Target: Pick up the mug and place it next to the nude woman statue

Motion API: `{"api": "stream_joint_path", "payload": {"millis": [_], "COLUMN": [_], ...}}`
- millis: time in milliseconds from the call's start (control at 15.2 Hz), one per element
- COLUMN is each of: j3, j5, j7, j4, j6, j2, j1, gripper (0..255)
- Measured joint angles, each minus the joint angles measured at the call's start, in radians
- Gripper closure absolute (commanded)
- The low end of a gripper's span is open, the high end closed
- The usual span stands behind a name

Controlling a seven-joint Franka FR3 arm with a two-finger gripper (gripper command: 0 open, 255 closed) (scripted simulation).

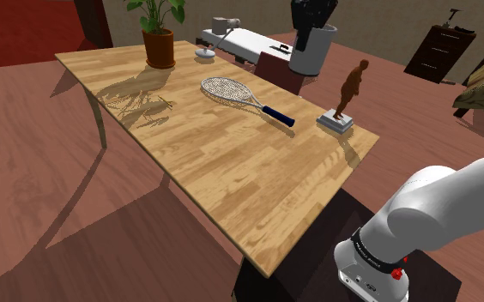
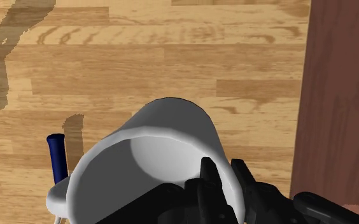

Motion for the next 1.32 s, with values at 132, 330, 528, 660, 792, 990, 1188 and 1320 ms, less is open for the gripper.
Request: {"api": "stream_joint_path", "payload": {"millis": [132,330,528,660,792,990,1188,1320], "j3": [0.001,-0.022,-0.077,-0.114,-0.153,-0.211,-0.272,-0.310], "j5": [-0.002,-0.011,-0.029,-0.043,-0.059,-0.084,-0.110,-0.125], "j7": [0.000,-0.030,-0.104,-0.153,-0.205,-0.283,-0.362,-0.412], "j4": [0.042,0.058,0.033,0.016,0.004,-0.005,-0.007,-0.001], "j6": [-0.029,-0.042,-0.049,-0.039,-0.042,-0.041,-0.031,-0.030], "j2": [0.014,0.016,-0.018,-0.027,-0.044,-0.056,-0.055,-0.051], "j1": [-0.001,-0.010,-0.027,-0.038,-0.050,-0.068,-0.086,-0.098], "gripper": [255,255,255,255,255,255,255,255]}}
